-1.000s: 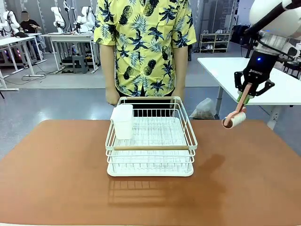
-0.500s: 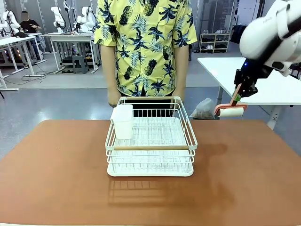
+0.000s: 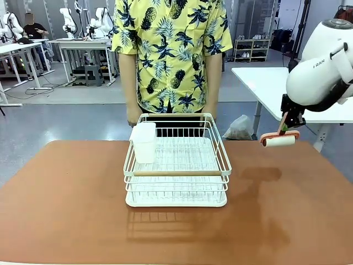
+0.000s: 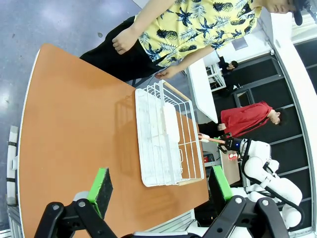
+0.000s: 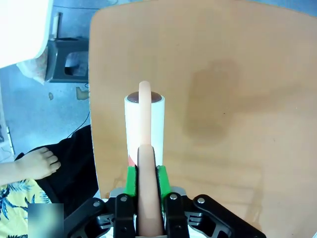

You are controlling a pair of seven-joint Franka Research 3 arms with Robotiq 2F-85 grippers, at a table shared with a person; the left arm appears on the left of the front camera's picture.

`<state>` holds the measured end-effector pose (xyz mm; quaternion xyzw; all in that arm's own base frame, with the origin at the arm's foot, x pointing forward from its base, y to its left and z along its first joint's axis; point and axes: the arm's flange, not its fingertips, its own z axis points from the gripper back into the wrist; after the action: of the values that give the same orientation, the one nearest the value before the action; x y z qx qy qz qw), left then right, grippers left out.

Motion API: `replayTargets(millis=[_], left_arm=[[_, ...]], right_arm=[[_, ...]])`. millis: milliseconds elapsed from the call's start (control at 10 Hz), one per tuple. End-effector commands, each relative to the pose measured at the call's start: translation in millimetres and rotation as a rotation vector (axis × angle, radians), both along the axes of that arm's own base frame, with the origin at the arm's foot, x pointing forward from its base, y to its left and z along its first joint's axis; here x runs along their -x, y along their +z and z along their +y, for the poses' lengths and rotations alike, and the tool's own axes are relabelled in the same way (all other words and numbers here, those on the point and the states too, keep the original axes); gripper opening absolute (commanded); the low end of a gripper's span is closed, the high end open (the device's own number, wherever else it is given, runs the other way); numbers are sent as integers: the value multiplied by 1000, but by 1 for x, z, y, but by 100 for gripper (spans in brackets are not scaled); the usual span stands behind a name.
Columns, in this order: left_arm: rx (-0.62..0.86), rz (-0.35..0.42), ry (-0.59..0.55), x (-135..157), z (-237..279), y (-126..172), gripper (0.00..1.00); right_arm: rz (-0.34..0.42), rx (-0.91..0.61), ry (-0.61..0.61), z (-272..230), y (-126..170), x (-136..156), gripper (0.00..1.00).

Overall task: Clean the table.
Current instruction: Place the Lint Roller down when the Dish drying rack is positioned in the middle of the table.

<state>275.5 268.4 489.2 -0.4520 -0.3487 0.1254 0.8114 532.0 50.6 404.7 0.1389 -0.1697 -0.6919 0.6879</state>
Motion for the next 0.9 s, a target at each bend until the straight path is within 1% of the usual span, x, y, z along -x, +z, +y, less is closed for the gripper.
replayTargets(millis=[0,200,300,400,500,600,800], left_arm=[[-1,-17,-5,2,1,1,100],[-1,-17,-5,2,1,1,100],[-1,-17,-5,2,1,1,100],[-1,-17,-5,2,1,1,100],[-1,-17,-5,2,1,1,100],[-1,-17,-5,2,1,1,100],[-1,-17,-5,2,1,1,100]], right_arm=[[-22,-61,-85,5,-10,3,21],[-19,-68,-89,6,-22,3,21],[-39,-82,-88,5,-29,2,21],[-40,-91,-90,6,-36,3,21],[-41,-94,-97,5,-42,5,21],[-62,-91,-105,4,-46,10,21],[-79,-117,-93,4,-54,20,21]])
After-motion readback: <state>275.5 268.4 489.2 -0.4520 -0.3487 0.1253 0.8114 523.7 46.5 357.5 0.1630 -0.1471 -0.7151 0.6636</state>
